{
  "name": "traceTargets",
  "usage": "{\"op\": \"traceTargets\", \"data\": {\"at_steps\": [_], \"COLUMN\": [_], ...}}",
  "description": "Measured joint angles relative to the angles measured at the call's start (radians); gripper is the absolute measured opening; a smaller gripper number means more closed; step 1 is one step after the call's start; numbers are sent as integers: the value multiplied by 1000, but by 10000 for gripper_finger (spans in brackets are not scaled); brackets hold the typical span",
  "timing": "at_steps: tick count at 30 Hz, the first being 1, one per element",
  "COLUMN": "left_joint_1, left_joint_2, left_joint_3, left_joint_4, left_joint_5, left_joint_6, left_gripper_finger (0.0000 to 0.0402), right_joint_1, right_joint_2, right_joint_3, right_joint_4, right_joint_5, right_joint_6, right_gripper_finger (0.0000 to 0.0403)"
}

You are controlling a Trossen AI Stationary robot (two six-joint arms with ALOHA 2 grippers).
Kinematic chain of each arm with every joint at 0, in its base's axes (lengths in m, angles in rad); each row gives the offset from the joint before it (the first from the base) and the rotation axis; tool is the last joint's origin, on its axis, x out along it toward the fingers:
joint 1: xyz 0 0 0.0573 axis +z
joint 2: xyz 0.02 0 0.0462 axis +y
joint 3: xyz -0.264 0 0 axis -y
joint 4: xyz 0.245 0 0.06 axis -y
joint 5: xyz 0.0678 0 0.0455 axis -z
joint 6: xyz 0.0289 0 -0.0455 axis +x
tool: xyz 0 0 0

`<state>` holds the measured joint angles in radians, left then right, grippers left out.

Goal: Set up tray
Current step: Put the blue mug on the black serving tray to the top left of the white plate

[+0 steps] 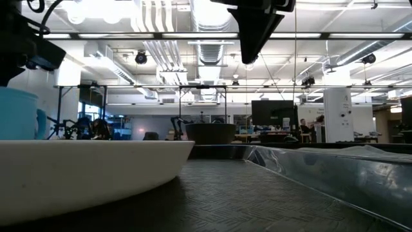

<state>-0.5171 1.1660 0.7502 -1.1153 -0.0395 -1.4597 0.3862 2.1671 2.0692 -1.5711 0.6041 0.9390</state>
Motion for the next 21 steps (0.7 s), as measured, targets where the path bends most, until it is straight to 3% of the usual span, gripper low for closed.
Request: {"op": "traceTargets", "data": {"at_steps": [11, 21], "left_joint_1": [0, 0], "left_joint_2": [5, 6], "left_joint_3": [-4, -5], "left_joint_4": [28, -17], "left_joint_5": [42, 60], "left_joint_6": [1, 2], "left_gripper_finger": [10, 11], "right_joint_1": [0, 0], "right_joint_2": [-95, -255], "right_joint_3": [-87, -317], "right_joint_4": [0, 71], "right_joint_5": [5, 1], "right_joint_6": [3, 128], "right_gripper_finger": [82, 80]}}
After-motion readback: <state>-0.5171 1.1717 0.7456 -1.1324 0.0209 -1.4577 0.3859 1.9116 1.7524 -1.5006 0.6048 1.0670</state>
